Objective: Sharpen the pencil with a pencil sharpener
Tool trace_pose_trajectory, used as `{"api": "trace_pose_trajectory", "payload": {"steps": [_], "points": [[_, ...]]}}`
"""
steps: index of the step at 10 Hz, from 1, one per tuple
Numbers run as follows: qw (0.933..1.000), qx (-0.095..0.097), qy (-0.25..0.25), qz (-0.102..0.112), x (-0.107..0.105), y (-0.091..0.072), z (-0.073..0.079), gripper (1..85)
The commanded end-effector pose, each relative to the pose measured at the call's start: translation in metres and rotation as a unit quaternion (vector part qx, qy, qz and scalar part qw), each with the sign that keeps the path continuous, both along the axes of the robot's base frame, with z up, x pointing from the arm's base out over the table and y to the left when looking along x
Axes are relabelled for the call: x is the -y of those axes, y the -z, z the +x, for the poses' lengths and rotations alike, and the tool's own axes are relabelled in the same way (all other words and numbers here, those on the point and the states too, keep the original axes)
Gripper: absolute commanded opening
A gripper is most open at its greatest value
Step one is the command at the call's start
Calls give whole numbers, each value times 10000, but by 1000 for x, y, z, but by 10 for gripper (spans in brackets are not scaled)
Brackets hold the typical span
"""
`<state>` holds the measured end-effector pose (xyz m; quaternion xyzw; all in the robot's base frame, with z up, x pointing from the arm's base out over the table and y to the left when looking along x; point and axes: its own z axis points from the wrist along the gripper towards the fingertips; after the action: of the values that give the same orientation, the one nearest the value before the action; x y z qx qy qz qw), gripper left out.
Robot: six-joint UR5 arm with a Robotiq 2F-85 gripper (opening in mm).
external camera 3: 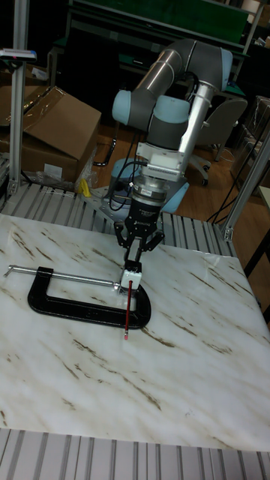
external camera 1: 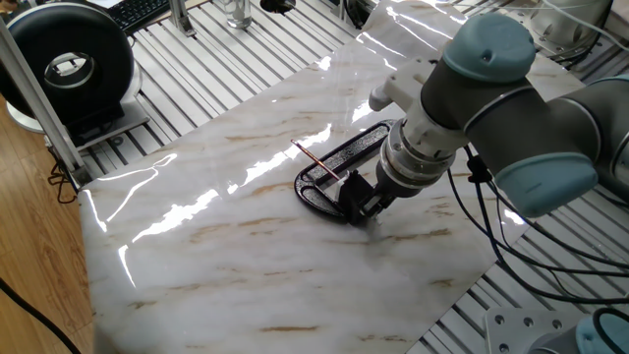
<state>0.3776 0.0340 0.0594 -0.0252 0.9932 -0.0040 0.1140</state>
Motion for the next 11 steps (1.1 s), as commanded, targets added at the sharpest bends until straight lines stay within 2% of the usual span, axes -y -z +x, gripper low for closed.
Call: {"api": "trace_pose_trajectory", "payload": {"steps": [1, 4, 8, 11], "points": [[10000, 11, -22, 28, 1, -4, 2, 320], [9999, 80, -149, 35, 11, -5, 5, 320], [9995, 264, 68, 165, -2, 2, 12, 317], [9991, 388, 161, 85, 3, 2, 17, 310]]}}
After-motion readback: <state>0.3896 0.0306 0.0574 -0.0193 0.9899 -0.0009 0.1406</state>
